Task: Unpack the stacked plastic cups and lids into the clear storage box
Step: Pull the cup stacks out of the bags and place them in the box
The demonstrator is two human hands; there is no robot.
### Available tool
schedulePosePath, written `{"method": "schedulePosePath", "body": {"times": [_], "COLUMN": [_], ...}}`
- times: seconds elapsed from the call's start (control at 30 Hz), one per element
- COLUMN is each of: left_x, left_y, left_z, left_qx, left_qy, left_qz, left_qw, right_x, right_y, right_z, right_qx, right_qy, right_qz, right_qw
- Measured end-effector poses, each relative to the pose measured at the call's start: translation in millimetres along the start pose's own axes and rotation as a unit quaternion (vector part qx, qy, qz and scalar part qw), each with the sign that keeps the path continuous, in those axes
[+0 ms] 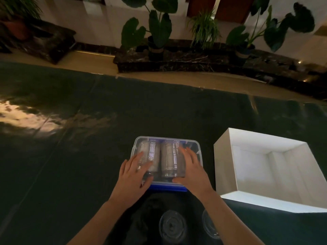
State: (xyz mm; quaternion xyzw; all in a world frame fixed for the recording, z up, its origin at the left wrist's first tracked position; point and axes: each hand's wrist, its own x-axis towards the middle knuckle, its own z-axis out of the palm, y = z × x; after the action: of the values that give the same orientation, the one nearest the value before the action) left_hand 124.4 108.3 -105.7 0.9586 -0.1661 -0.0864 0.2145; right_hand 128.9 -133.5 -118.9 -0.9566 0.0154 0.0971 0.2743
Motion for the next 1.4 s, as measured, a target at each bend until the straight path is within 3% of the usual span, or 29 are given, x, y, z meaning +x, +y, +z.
{"method": "schedulePosePath", "body": {"times": [0.13,0.3,0.5,0.7,0.83,1.0,1.07,1.13,1.23,1.3,1.4], "left_x": [-31.8,-81.6,-126.1,-150.8,-175.2,-209.3,-218.8,-226.5,-235.5,-238.9,-240.2], "left_y": [1.6,6.9,26.9,38.9,56.5,94.3,107.5,120.6,143.3,158.8,183.4], "left_z": [-3.9,6.5,27.8,29.6,34.5,53.4,63.5,71.7,81.1,86.8,93.0], "left_qx": [-0.065,-0.084,-0.086,-0.032,-0.028,-0.043,-0.057,-0.062,-0.070,-0.073,-0.091], "left_qy": [0.077,0.127,0.077,0.009,-0.002,-0.020,-0.027,-0.039,-0.071,-0.080,-0.095], "left_qz": [-0.055,-0.119,-0.082,-0.050,-0.029,-0.048,-0.061,-0.080,-0.111,-0.112,-0.113], "left_qw": [0.993,0.981,0.990,0.998,0.999,0.998,0.996,0.994,0.989,0.988,0.985], "right_x": [-16.9,-54.4,-122.7,-196.9,-272.9,-356.7,-368.0,-371.6,-370.4,-374.1,-374.1], "right_y": [0.0,1.6,7.3,17.0,46.5,95.9,116.4,125.3,136.2,137.9,132.0], "right_z": [-5.6,-10.1,-18.7,-32.8,-38.5,-34.1,-35.4,-36.3,-35.2,-34.4,-25.2], "right_qx": [0.118,0.169,0.169,0.100,0.069,0.087,0.151,0.251,0.411,0.522,0.534], "right_qy": [-0.028,0.014,0.068,0.179,0.272,0.329,0.307,0.234,0.109,0.074,-0.044], "right_qz": [0.013,0.024,0.092,0.120,0.247,0.439,0.508,0.543,0.503,0.484,0.436], "right_qw": [0.993,0.985,0.979,0.971,0.928,0.832,0.791,0.767,0.752,0.699,0.723]}}
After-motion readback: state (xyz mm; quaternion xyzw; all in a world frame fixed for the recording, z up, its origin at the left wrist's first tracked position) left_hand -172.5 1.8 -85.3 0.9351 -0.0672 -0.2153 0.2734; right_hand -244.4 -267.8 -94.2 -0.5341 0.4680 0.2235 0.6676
